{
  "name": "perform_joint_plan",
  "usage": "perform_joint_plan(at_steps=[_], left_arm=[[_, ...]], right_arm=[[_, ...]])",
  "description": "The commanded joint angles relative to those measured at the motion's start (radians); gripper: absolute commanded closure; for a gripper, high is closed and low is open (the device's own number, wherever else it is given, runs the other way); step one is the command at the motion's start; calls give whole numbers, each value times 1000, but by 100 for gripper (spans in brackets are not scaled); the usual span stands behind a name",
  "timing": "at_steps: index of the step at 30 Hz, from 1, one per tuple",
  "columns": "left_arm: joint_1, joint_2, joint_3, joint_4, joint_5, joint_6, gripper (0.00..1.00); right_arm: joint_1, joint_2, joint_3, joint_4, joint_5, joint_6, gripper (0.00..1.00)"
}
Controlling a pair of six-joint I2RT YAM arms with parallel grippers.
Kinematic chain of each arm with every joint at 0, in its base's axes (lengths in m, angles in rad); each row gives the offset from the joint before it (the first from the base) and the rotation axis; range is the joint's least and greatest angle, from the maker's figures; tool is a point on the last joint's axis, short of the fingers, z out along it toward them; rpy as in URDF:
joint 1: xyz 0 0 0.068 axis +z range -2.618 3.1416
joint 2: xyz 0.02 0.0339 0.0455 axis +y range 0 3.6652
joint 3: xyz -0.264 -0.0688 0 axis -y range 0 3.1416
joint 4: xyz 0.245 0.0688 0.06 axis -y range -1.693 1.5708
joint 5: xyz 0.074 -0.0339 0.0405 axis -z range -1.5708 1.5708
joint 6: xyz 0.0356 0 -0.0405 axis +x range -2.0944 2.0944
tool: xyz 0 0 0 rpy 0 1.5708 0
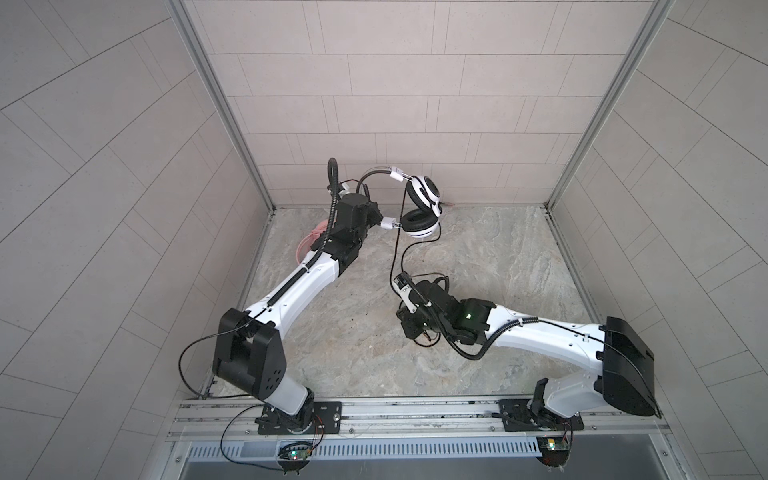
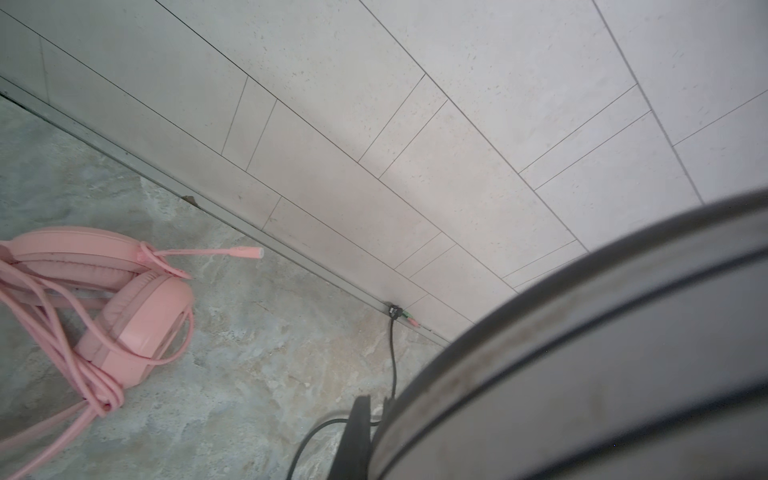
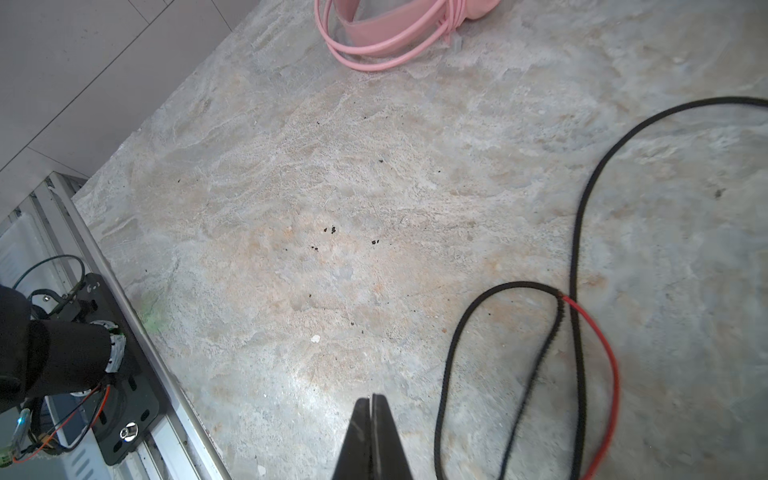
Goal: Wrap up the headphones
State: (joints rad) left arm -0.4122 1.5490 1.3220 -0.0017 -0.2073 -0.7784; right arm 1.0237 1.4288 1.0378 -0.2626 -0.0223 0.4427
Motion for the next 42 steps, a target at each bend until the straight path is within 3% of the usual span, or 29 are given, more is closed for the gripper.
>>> perform_joint_plan(at_steps=[1,10,25,31,42], left_arm=[[6,0,43,41,-47,48,100],[6,-7,-21,-18,-52,185,100],[-20,-23,-35,-154,12,342,100],[-43,-53,-38,-236,173,477,100],[-42,-130,-42,-320,387,568,100]], right_arm=[[9,-72,42,-88,85,-71,100],[-9,-174,175,-165,223,-180,100],[-120,-232,378,-247,297,-327,100],[-200,-231,422,-275,299,-366,100],[-317,-236,421,-299,268,-375,100]])
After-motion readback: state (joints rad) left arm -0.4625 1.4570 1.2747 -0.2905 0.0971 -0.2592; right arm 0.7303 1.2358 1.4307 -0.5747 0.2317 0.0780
